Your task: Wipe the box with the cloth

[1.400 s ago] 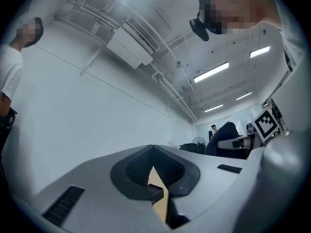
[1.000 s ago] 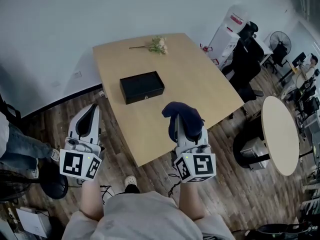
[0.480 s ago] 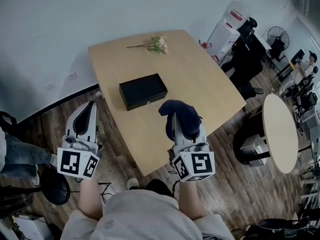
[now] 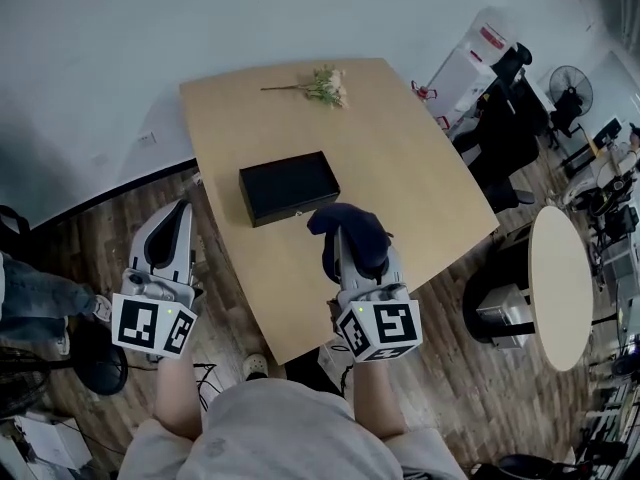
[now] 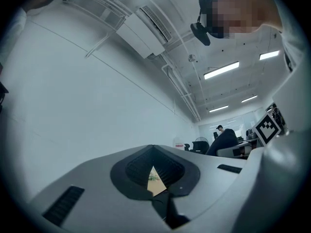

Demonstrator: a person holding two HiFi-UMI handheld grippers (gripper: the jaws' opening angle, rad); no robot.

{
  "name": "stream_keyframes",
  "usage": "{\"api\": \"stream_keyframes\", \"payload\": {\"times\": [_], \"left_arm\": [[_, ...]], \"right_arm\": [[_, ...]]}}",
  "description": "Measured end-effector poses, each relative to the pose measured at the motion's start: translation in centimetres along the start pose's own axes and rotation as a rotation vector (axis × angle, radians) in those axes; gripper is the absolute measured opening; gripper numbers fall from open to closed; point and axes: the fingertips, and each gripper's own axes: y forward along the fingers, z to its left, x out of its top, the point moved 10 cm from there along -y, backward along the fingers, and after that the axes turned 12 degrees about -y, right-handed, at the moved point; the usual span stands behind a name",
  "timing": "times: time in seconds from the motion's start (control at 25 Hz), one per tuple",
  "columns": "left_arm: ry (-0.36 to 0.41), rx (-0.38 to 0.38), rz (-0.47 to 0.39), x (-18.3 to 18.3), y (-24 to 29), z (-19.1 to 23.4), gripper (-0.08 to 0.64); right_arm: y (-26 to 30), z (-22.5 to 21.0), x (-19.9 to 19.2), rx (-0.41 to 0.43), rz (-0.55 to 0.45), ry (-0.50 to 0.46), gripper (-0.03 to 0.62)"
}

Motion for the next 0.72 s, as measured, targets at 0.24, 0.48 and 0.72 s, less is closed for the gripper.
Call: {"api": "stream_keyframes", "payload": {"times": [0.24,0.48,0.72], "left_arm": [[0.004,0.072,-0.014,-0.7,2.1,-0.3,0.008],[0.009,0.149,-0.014,-1.8,4.0,-0.8,0.008],[0.022,0.23,-0.011,-2.7,5.5,-1.8,0.008]], "right_arm": [[5.0,-2.4,-0.8,0.109,0.029,-0.013,0.074],[10.2,-4.4,-2.3,0.239,0.086,-0.007,0.075],[15.2,-5.9,-4.7,0.36,0.168,-0.007,0.083]]}}
